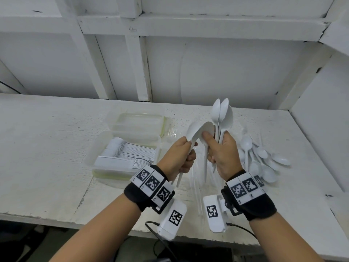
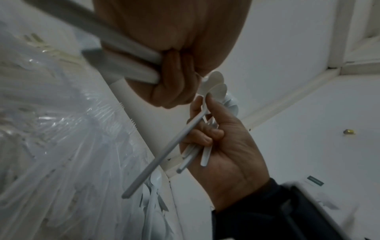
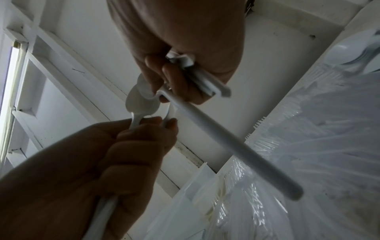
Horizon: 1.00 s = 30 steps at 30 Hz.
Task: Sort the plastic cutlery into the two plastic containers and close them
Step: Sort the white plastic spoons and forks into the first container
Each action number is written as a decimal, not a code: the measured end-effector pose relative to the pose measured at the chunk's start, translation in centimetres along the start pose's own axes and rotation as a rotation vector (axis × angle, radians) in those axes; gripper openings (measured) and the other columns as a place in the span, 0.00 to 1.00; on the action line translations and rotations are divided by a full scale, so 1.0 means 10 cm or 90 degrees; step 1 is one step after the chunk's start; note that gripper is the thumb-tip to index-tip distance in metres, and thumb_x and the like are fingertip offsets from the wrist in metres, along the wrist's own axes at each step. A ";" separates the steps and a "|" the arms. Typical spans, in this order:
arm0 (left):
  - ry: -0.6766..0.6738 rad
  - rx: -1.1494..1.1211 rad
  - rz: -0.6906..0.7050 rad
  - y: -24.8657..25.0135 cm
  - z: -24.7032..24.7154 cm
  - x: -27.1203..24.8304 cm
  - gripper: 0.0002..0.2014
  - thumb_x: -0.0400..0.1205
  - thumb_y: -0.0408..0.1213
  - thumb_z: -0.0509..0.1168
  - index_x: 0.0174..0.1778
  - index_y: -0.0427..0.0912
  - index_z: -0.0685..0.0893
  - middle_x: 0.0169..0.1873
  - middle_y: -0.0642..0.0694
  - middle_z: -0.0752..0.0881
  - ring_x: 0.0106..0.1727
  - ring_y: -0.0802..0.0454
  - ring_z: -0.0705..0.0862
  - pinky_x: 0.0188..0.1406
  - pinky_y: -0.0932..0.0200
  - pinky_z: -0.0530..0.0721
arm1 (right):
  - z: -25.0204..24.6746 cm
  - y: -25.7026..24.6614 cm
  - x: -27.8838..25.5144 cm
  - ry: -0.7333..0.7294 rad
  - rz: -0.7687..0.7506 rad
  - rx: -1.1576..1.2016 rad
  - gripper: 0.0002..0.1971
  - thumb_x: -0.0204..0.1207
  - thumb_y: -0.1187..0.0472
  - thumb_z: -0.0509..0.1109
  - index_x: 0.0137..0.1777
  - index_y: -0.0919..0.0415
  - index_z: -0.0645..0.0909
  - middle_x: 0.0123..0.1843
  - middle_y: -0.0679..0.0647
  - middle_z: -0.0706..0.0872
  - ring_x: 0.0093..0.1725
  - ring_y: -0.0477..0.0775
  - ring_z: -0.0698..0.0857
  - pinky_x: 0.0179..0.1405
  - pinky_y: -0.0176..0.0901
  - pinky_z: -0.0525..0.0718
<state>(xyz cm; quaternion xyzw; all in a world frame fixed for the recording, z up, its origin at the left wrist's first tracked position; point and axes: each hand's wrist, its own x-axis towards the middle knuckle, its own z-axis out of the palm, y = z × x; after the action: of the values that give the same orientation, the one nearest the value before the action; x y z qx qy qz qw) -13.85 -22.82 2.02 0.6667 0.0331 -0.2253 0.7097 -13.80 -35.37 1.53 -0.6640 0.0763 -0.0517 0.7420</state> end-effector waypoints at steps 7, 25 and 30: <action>-0.034 0.011 -0.026 -0.04 0.01 -0.05 0.08 0.87 0.36 0.49 0.46 0.43 0.71 0.23 0.47 0.76 0.20 0.54 0.71 0.20 0.64 0.70 | -0.01 0.00 -0.02 0.009 -0.022 -0.025 0.11 0.78 0.61 0.68 0.35 0.56 0.74 0.16 0.41 0.69 0.15 0.41 0.62 0.14 0.34 0.62; -0.078 -0.116 0.007 -0.17 -0.02 -0.09 0.15 0.88 0.30 0.48 0.65 0.35 0.77 0.52 0.39 0.87 0.55 0.39 0.86 0.63 0.46 0.82 | 0.01 0.16 0.00 -0.005 -0.084 -0.188 0.02 0.77 0.58 0.70 0.45 0.52 0.80 0.42 0.52 0.87 0.43 0.49 0.87 0.42 0.43 0.85; -0.132 -0.163 -0.031 -0.17 -0.07 -0.12 0.13 0.88 0.29 0.48 0.54 0.36 0.79 0.47 0.38 0.87 0.51 0.42 0.87 0.58 0.48 0.83 | -0.03 0.15 0.06 -0.032 -0.095 -0.267 0.08 0.75 0.55 0.71 0.49 0.57 0.79 0.42 0.51 0.86 0.44 0.48 0.85 0.44 0.37 0.82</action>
<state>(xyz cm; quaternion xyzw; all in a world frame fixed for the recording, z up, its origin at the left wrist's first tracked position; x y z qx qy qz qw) -15.38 -21.81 0.73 0.5431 0.0037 -0.3039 0.7827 -13.34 -35.57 -0.02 -0.8086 0.0174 -0.0726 0.5836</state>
